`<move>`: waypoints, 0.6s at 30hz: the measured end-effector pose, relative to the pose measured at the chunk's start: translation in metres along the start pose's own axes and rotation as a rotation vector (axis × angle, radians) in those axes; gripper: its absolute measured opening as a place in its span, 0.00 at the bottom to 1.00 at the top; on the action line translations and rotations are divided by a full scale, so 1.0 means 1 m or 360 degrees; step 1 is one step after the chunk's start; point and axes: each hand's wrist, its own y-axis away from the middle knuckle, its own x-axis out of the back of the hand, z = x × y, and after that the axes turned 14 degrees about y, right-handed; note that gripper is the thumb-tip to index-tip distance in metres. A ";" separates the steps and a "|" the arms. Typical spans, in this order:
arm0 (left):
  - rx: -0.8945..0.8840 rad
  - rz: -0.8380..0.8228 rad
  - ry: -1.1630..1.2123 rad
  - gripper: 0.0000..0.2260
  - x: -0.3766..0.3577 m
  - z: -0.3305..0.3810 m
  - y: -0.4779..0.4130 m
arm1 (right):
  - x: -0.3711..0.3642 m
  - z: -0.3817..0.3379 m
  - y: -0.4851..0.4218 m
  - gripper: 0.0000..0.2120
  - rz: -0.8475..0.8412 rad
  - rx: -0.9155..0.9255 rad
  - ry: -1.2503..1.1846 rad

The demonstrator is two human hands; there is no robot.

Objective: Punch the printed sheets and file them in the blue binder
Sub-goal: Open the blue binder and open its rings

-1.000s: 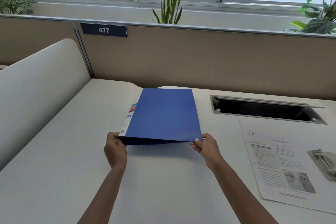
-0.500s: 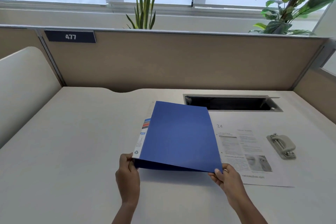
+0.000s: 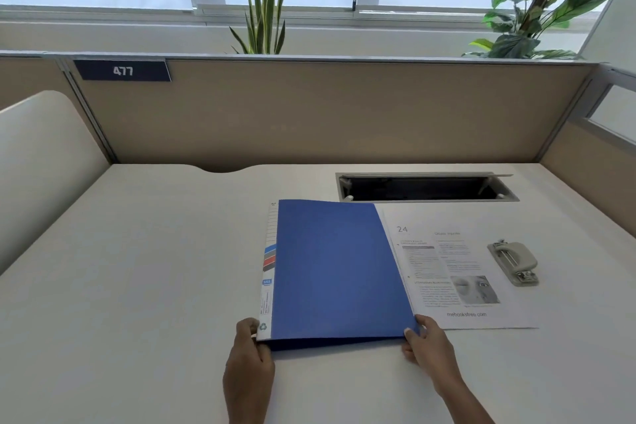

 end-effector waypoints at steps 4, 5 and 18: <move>-0.0088 0.0009 -0.0116 0.16 0.002 0.004 -0.003 | 0.001 -0.002 0.007 0.13 0.0004 0.0025 0.0248; -0.0141 -0.0012 -0.0144 0.16 0.003 0.006 -0.004 | 0.000 -0.002 0.007 0.16 -0.0002 0.0026 0.0308; -0.0807 -0.0257 -0.0556 0.18 0.013 0.012 -0.017 | 0.027 -0.035 0.017 0.14 -0.0061 0.0176 -0.0530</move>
